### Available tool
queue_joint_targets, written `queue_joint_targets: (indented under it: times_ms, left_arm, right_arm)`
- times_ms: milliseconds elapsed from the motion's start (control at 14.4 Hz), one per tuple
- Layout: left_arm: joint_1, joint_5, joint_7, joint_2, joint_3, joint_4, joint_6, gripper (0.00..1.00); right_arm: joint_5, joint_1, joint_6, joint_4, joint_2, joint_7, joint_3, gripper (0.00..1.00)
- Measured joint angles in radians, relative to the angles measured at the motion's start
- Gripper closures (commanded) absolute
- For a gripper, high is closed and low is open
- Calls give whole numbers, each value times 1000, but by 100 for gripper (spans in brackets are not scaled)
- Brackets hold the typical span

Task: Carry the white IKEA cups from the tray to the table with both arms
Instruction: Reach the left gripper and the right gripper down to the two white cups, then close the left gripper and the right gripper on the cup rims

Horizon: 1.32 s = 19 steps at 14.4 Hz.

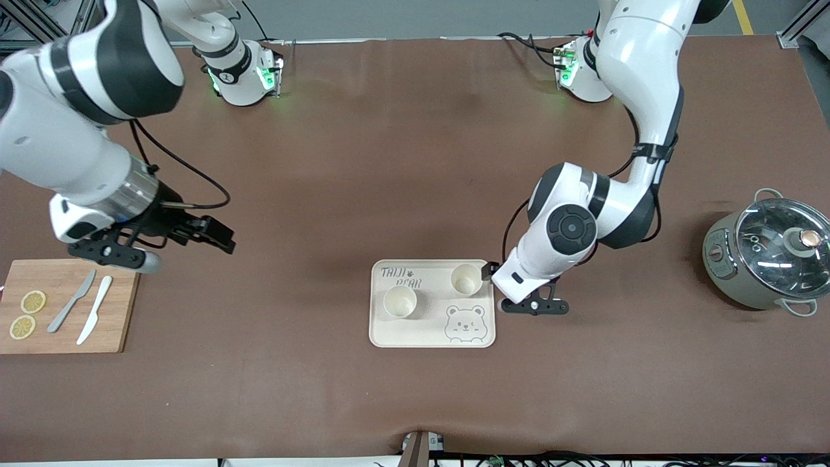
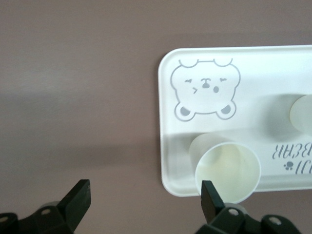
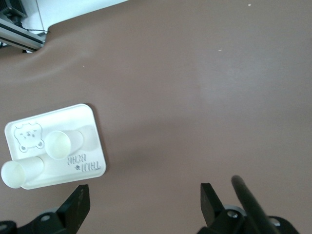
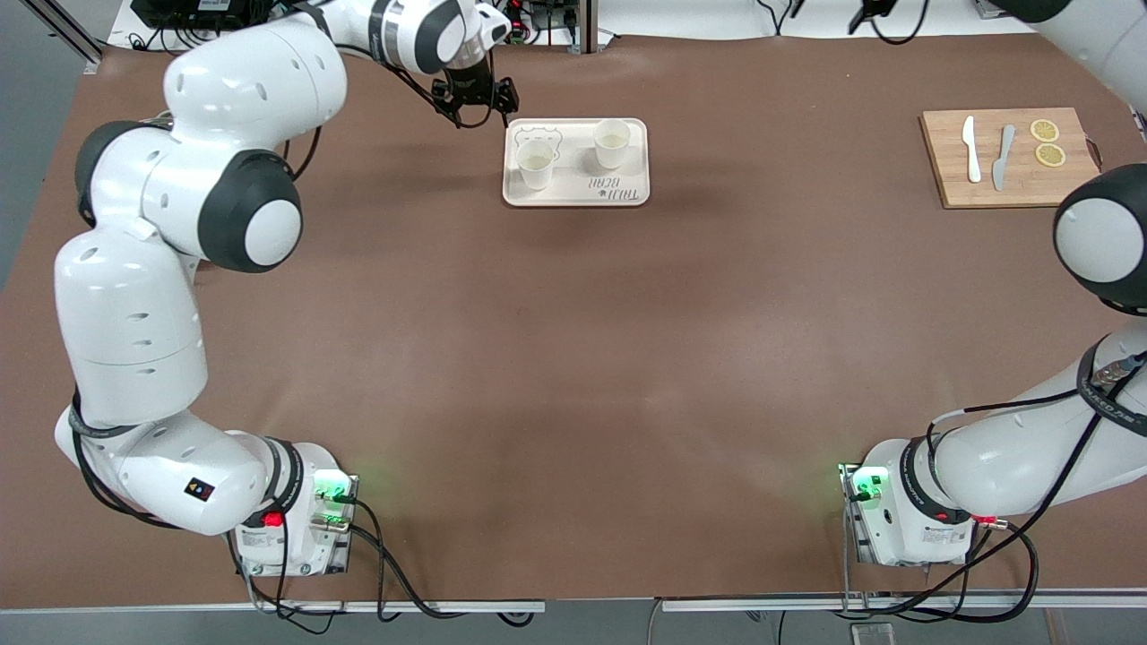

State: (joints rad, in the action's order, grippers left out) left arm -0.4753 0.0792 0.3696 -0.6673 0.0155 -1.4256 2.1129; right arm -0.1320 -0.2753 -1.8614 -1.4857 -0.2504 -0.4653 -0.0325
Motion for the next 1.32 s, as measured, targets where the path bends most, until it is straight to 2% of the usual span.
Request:
queue_joint_targets:
  times_ms: [277, 831, 1315]
  left_arm:
    - [-16, 9, 6, -51, -24, 0, 86, 0]
    - [-48, 11, 30, -83, -25, 0, 103, 0]
    - [-47, 11, 30, -116, -24, -4, 122, 0]
  right_arm:
    - [0, -66, -101, 13, -82, -94, 0, 0]
    - [-1, -114, -290, 23, -247, -115, 0, 0]
    - [-1, -200, -439, 29, -343, -212, 1, 0]
